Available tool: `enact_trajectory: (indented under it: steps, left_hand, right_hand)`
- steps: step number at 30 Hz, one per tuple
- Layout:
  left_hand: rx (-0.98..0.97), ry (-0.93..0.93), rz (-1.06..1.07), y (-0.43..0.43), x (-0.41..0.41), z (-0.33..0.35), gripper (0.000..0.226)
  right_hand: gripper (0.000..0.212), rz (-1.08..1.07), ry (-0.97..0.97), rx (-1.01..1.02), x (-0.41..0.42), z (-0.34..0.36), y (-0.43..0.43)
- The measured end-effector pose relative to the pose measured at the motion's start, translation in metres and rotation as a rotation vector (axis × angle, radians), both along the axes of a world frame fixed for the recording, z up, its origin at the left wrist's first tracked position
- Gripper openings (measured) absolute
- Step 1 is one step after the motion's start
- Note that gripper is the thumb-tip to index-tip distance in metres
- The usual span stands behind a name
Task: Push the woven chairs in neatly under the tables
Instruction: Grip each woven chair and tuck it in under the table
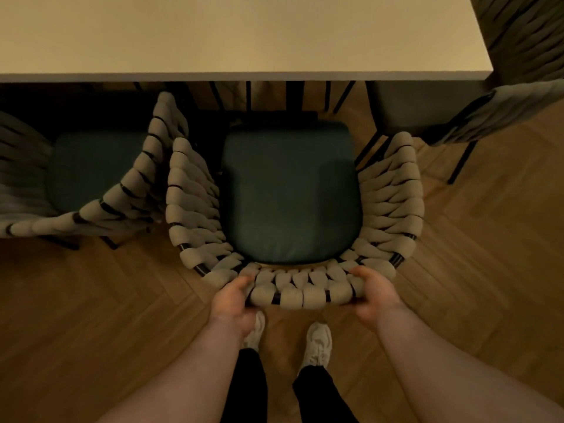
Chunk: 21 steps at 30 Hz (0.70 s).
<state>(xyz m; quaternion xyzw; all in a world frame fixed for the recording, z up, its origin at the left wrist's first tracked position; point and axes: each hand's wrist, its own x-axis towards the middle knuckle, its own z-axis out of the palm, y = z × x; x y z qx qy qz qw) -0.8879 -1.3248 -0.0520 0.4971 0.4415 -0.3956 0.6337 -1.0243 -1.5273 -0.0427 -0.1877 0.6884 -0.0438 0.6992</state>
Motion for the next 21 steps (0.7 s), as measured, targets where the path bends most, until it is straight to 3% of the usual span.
enact_trajectory:
  steps: [8,13,21]
  left_hand:
    - [-0.025,-0.014,0.063,0.001,0.0,0.005,0.021]
    - [-0.054,-0.049,0.076,0.006,0.005,0.017,0.015]
    - [-0.093,-0.111,0.064,0.006,0.024,0.024,0.03]
  right_hand:
    - [0.048,-0.158,-0.063,-0.016,0.0,-0.005,0.001]
    - [0.024,-0.15,-0.113,-0.026,-0.001,-0.001,0.002]
    - [0.031,-0.196,-0.175,-0.036,0.007,0.007,0.007]
